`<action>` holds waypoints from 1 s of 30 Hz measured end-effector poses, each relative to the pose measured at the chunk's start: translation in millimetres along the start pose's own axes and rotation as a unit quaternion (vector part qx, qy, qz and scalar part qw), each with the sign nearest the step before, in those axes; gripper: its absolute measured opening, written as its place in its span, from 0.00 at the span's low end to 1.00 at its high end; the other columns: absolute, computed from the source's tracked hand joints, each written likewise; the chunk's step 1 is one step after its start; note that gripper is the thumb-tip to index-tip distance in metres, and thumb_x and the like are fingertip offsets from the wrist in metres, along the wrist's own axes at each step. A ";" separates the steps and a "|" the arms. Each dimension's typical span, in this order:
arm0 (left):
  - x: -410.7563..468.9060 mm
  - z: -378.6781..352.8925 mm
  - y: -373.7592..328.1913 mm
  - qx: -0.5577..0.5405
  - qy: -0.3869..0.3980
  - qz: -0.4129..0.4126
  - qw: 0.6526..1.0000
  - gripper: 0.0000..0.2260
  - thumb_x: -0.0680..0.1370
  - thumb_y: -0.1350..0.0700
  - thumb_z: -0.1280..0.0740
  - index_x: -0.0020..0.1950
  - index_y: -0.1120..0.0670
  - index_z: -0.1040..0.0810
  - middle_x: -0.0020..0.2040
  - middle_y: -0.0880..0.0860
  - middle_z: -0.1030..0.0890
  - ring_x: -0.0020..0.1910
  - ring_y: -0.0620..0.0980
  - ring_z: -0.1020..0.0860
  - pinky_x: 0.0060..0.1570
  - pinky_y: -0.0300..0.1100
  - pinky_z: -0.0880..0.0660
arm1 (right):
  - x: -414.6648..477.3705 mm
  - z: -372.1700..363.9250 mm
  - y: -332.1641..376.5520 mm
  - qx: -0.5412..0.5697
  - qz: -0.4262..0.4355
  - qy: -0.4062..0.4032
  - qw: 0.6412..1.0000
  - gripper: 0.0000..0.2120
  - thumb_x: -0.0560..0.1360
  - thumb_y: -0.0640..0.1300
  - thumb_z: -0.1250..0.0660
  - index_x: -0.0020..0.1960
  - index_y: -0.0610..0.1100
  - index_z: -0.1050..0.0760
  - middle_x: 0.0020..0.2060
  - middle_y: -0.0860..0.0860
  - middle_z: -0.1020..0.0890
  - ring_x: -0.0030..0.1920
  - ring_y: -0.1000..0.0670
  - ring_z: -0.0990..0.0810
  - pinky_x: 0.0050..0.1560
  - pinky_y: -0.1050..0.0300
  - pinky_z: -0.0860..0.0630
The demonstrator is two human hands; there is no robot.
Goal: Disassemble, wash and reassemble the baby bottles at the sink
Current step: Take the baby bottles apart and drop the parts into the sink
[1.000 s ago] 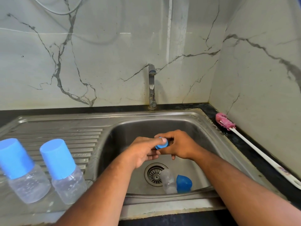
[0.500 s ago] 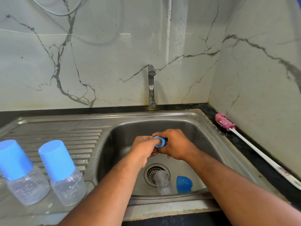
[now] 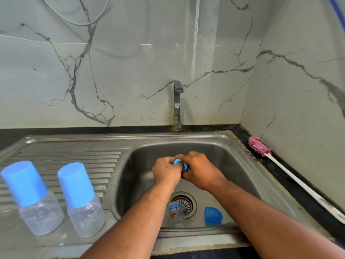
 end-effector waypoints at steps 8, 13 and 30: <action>3.8 -7.0 -1.0 -0.017 0.155 0.046 0.987 0.05 0.81 0.60 0.32 0.50 0.52 0.18 0.51 0.56 0.16 0.53 0.53 0.18 0.53 0.46 0.20 | 1.1 0.7 -8.0 0.035 -0.020 -0.011 0.999 0.17 0.74 0.45 0.25 0.61 0.55 0.20 0.48 0.52 0.24 0.47 0.55 0.23 0.48 0.64 0.27; 2.4 -12.0 -1.5 -0.094 0.233 0.081 0.964 0.07 0.82 0.61 0.34 0.58 0.57 0.18 0.53 0.56 0.15 0.53 0.53 0.18 0.50 0.42 0.21 | -2.5 9.2 -16.9 0.056 -0.025 -0.031 0.998 0.16 0.74 0.43 0.24 0.61 0.50 0.18 0.48 0.49 0.20 0.48 0.52 0.21 0.53 0.54 0.21; 6.5 -5.9 -2.9 -0.148 0.191 0.086 0.967 0.05 0.79 0.59 0.32 0.49 0.58 0.16 0.44 0.57 0.14 0.44 0.51 0.19 0.52 0.47 0.20 | -3.4 10.0 -16.1 0.128 -0.035 -0.041 0.990 0.13 0.73 0.43 0.24 0.57 0.50 0.18 0.47 0.53 0.16 0.49 0.55 0.18 0.53 0.57 0.21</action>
Point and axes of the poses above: each hand's wrist, its own x-axis towards the middle knuckle, its own z-axis out of the back of the hand, y = z × x, the point moved 4 cm from there along x, towards the middle knuckle
